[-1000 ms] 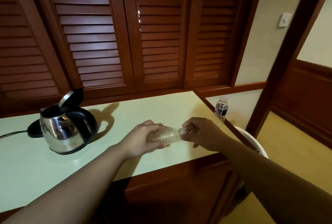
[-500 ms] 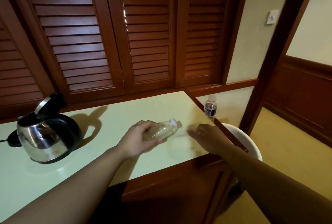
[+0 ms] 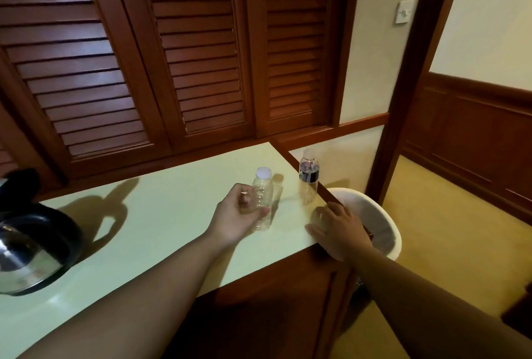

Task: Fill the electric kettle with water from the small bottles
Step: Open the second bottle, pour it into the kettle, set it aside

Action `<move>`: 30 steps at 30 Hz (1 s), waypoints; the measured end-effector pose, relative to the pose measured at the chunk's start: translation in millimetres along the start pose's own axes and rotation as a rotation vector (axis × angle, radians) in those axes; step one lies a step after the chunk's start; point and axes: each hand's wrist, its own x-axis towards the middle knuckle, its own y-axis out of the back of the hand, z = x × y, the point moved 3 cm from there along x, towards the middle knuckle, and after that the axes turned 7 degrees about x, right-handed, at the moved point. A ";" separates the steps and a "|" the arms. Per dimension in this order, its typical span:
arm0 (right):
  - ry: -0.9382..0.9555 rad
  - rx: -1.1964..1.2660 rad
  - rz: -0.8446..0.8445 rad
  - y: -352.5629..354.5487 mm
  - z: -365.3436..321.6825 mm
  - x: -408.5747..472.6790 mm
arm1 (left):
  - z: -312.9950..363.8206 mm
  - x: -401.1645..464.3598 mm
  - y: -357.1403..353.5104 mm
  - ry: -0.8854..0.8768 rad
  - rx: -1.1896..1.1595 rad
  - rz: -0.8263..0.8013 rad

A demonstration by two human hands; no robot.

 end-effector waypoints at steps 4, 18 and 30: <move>-0.055 0.054 0.012 -10.1 9.4 6.0 | 6.9 15.5 -24.7 0.008 -0.021 0.004; -0.097 0.108 0.117 -18.1 19.6 9.9 | 22.8 59.4 -75.3 0.043 0.038 0.001; -0.110 0.072 0.112 -17.9 18.5 10.9 | 13.8 67.0 -72.9 0.101 0.075 -0.050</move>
